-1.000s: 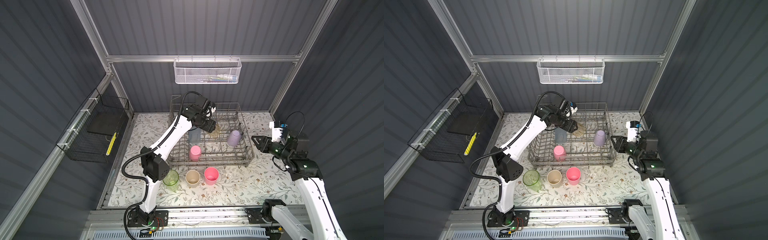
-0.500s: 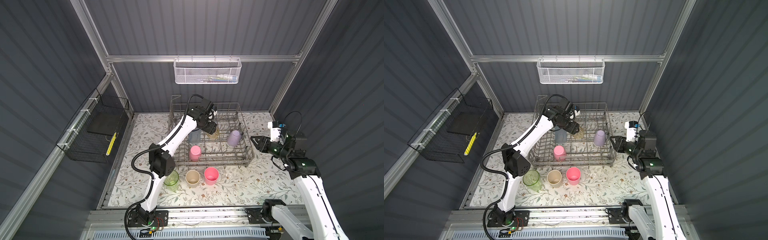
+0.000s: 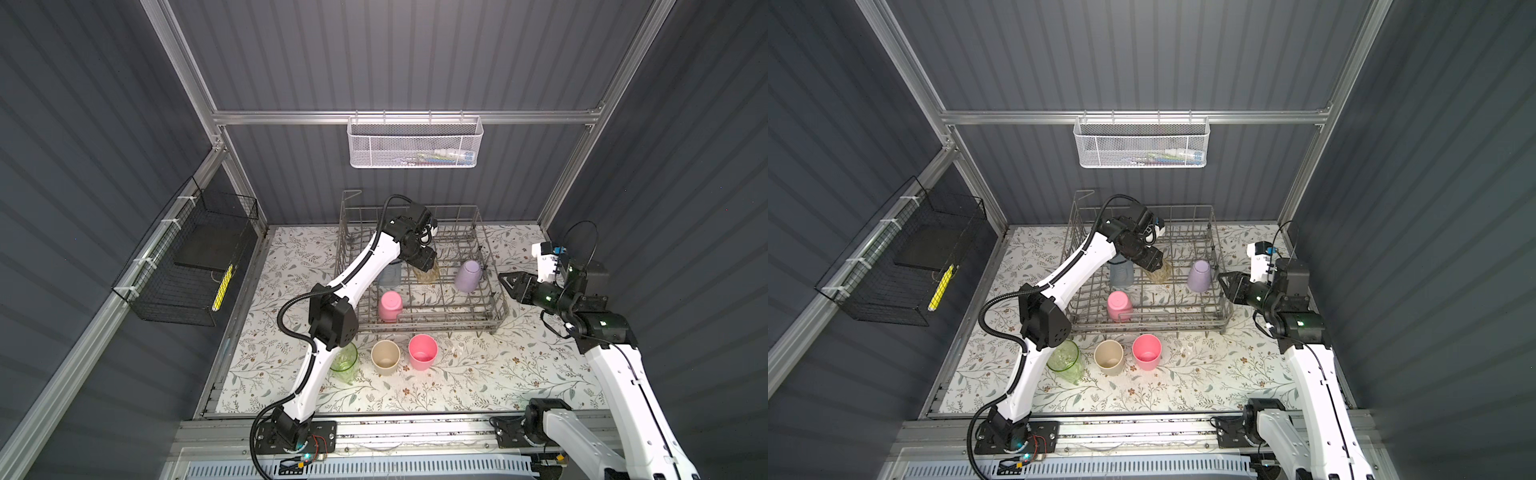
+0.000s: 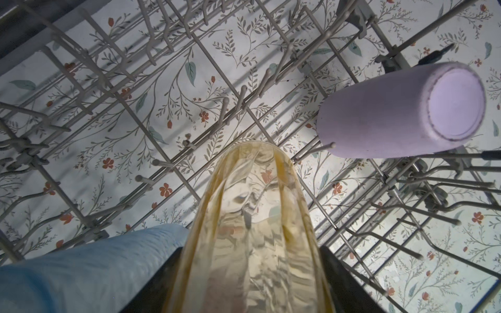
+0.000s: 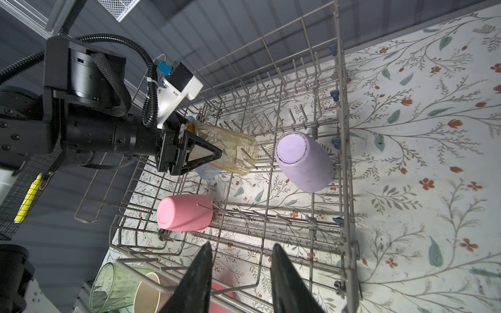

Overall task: Load cups into a dish rack
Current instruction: Place the cup upside down at the dish rack.

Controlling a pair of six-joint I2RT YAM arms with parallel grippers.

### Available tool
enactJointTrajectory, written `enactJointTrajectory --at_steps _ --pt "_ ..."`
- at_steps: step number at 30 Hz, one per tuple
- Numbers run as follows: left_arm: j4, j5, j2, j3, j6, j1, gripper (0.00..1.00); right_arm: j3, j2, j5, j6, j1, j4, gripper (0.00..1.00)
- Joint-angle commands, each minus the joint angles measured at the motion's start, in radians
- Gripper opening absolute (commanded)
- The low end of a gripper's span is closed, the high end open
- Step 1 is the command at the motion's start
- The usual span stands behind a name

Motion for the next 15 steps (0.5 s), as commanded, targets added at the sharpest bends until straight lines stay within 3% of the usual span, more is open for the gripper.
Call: enactJointTrajectory --at_steps 1,15 --pt "-0.005 -0.004 0.024 0.059 0.029 -0.005 0.57 -0.001 0.004 -0.019 -0.008 0.0 0.021 0.38" --pt "0.066 0.01 0.063 0.056 0.028 -0.006 0.74 -0.007 0.02 -0.039 0.003 0.0 0.025 0.38"
